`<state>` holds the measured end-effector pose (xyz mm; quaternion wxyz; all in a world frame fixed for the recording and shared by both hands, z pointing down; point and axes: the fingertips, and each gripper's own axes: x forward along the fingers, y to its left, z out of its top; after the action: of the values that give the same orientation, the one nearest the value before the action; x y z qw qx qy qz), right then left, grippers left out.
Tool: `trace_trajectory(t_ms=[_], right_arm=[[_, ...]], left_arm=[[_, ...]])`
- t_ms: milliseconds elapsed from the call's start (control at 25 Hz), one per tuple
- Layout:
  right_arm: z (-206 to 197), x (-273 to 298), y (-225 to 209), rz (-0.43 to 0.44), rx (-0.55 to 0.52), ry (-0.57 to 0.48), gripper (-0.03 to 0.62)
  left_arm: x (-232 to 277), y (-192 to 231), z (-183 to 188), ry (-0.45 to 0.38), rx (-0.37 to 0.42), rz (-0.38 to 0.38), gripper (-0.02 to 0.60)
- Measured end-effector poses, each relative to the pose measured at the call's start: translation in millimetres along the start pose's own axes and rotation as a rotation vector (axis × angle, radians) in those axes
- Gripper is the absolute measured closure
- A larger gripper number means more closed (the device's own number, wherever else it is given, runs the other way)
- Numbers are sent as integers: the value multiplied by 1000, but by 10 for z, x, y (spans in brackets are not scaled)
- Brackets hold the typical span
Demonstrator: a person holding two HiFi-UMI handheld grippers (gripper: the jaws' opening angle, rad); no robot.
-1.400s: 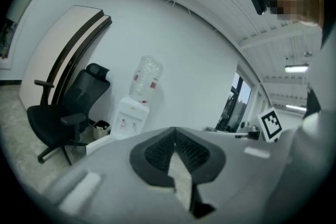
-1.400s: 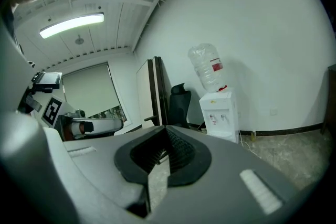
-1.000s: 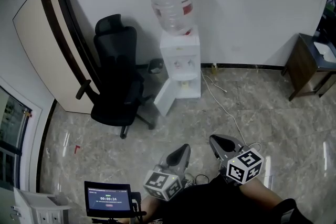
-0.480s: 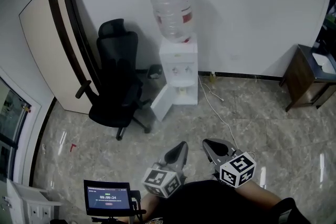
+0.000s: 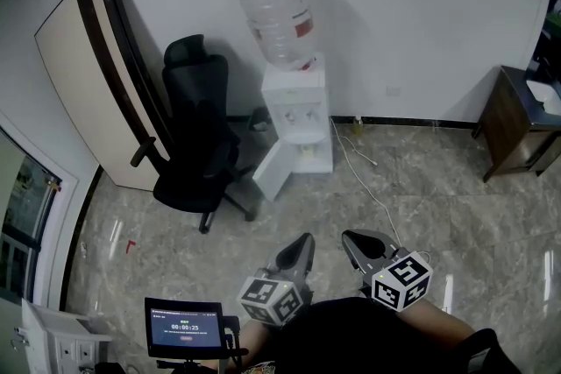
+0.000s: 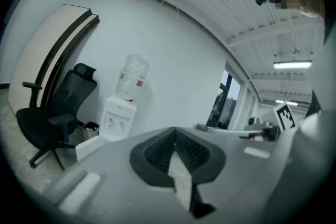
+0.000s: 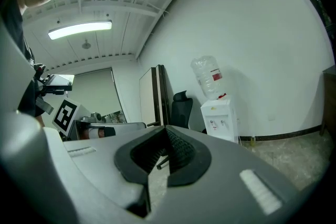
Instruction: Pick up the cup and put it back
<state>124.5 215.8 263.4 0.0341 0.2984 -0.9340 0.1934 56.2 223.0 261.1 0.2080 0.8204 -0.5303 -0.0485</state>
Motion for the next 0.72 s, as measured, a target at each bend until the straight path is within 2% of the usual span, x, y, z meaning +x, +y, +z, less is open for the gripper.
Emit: trace_trajectory(t_ms=[320,480,720], right_arm=[[24,59,34,30,-31,13,588],[30,123,85,35,-36,21,588],[-12,173,126,41,-35,31,588]], left_arm=[[32,-15,3,-6,28,-4,577],[-7,-2,127,8,22,16,577],[-20,93,38,-1,22,-4,577]])
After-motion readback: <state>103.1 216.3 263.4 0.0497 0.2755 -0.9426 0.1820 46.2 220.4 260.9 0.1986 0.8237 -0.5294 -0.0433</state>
